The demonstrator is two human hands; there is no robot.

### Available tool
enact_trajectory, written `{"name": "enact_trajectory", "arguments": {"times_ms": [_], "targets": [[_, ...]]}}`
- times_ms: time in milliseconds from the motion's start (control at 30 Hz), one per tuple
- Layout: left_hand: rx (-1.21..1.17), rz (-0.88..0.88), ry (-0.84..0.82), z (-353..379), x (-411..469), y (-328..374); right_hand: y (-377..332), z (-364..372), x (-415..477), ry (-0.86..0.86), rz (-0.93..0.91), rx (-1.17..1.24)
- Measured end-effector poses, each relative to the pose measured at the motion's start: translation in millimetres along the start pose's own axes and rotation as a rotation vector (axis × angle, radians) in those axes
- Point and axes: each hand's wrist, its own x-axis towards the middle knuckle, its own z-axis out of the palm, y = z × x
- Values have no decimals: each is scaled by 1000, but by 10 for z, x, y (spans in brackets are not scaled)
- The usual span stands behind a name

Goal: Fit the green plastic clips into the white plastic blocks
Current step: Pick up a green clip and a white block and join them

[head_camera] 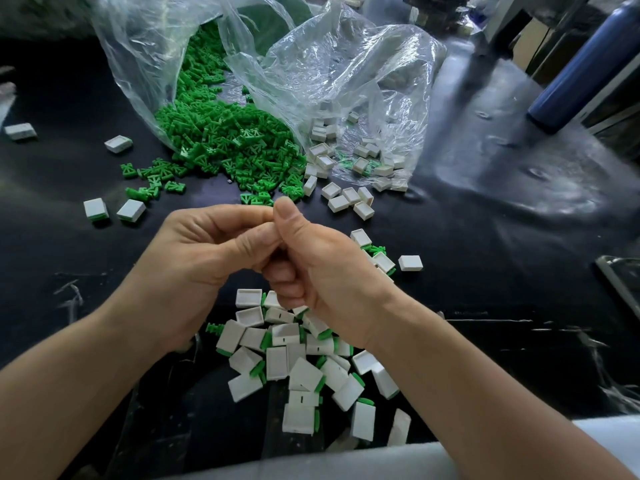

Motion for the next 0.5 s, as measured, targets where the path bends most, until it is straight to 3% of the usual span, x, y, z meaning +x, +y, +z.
{"name": "enact_trajectory", "arguments": {"times_ms": [167, 500], "targets": [[14, -4, -9, -19, 4, 2, -46, -49, -8, -78, 44, 42], [2, -45, 27, -52, 16, 21, -80, -93, -10, 71, 51, -201]]}}
